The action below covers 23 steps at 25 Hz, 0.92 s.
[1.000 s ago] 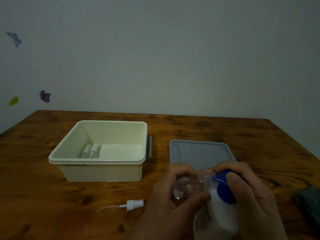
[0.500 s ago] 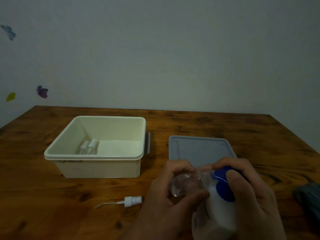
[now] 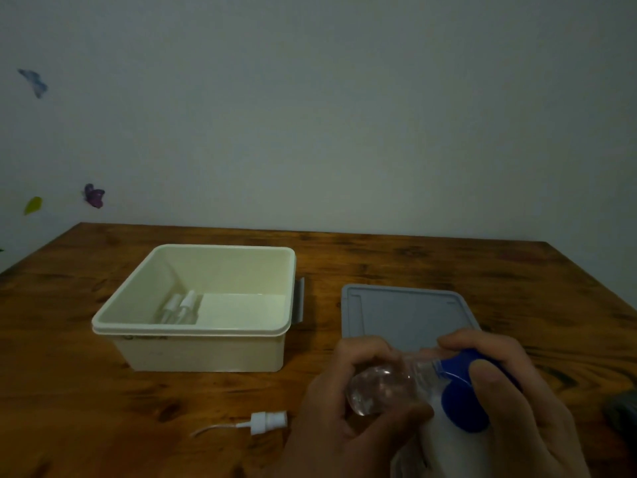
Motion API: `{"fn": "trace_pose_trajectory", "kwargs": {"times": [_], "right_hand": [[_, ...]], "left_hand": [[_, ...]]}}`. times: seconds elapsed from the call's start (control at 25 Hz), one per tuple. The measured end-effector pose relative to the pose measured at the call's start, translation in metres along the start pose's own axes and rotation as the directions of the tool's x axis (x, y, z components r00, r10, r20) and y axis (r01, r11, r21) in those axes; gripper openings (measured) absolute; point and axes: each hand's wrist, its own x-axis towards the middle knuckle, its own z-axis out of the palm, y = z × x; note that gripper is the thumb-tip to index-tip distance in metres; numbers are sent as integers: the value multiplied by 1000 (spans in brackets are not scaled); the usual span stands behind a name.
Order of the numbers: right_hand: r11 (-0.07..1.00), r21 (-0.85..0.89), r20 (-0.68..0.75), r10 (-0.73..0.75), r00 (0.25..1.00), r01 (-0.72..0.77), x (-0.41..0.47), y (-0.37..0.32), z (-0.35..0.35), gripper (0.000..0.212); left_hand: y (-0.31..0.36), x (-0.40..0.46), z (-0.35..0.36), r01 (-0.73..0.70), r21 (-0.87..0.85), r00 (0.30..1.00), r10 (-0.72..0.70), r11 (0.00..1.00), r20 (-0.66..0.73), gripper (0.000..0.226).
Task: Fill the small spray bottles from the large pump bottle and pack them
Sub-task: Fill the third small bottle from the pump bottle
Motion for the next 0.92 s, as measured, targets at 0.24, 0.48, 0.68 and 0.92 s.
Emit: {"fn": "trace_pose_trajectory", "kwargs": {"times": [0.24, 0.48, 0.68, 0.92], "right_hand": [[999, 28, 47, 31, 998, -32, -4, 3, 2, 46], [998, -58, 70, 29, 997, -25, -3, -1, -4, 34], [997, -76, 42, -12, 999, 16, -5, 1, -2, 30], [996, -90, 66, 22, 998, -16, -5, -2, -2, 58]], "left_hand": [[-2, -5, -1, 59, -25, 998, -59, 998, -2, 41], [1, -4, 3, 64, -33, 997, -65, 997, -28, 45], [2, -5, 2, 49, -14, 999, -49, 999, -7, 49], [3, -6, 1, 61, -20, 998, -60, 998, 6, 43]]}}
